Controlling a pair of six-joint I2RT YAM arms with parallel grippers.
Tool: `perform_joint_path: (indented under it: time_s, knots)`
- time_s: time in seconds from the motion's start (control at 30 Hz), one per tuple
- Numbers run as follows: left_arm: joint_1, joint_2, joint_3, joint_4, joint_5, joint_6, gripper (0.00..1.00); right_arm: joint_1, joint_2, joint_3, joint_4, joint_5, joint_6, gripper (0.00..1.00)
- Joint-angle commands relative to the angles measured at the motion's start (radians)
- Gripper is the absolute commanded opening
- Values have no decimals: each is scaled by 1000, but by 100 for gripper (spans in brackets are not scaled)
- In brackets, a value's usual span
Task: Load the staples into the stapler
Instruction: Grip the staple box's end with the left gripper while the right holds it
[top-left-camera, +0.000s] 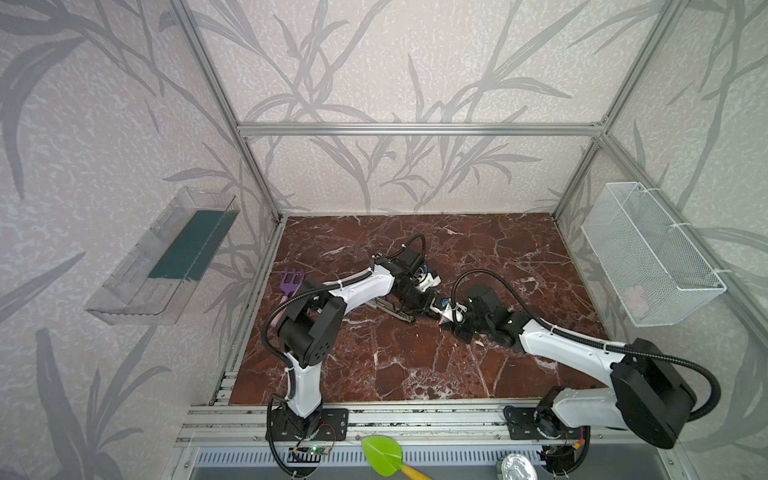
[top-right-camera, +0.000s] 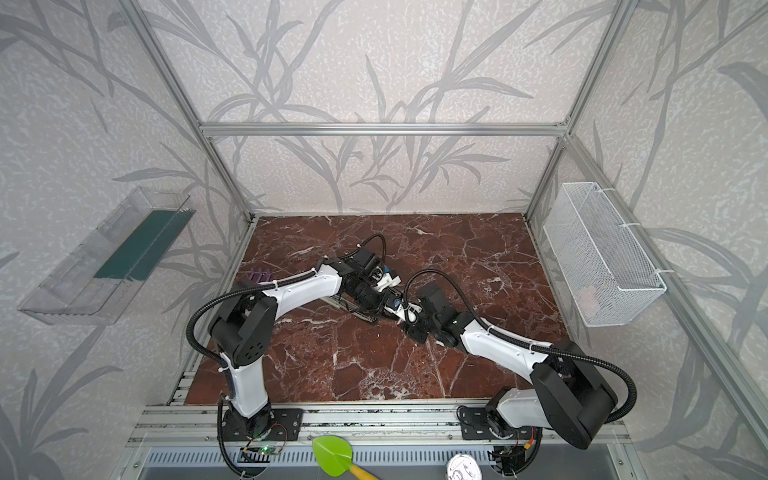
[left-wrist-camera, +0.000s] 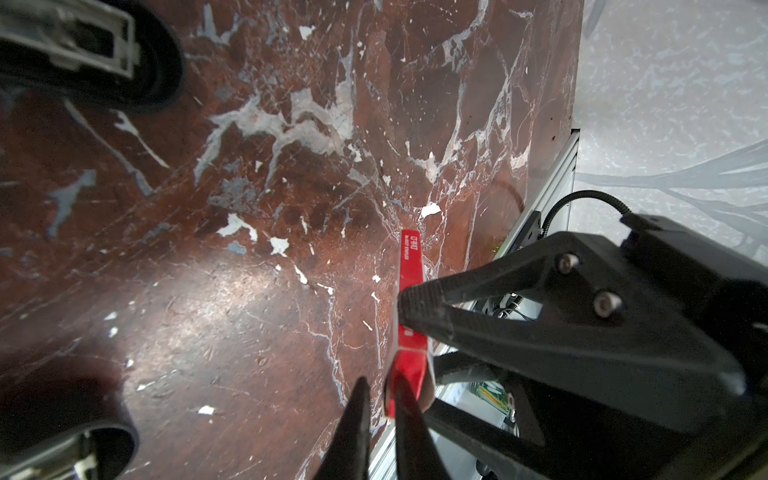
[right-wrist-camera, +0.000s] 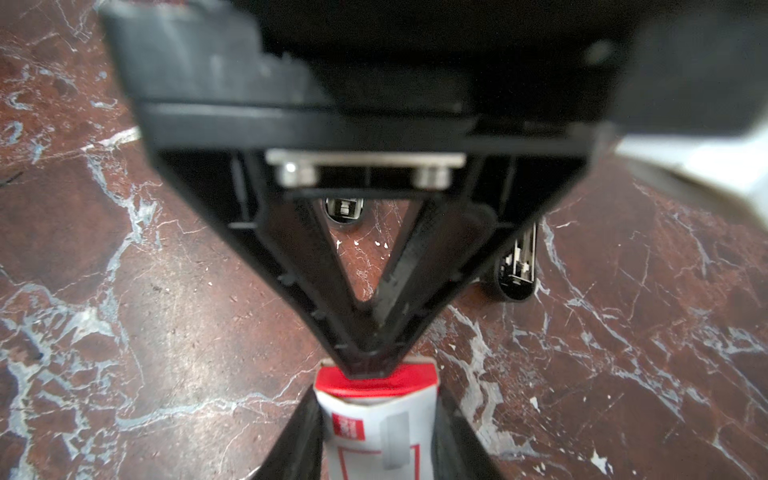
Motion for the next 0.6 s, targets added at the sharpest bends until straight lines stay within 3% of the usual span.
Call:
perform_joint_path:
  time_s: [0.0,0.13,0.57]
  knots:
    - [-48,20,15,-30,15,18,7,17,-43,31,237,-47,5,37]
    - [-46,15,15,-37,8,19,0,16,-53,20,241,-38,5,37]
    - [0,-41,-10,-47,-7,27,0,16,-47,6,221,-10,-9,35]
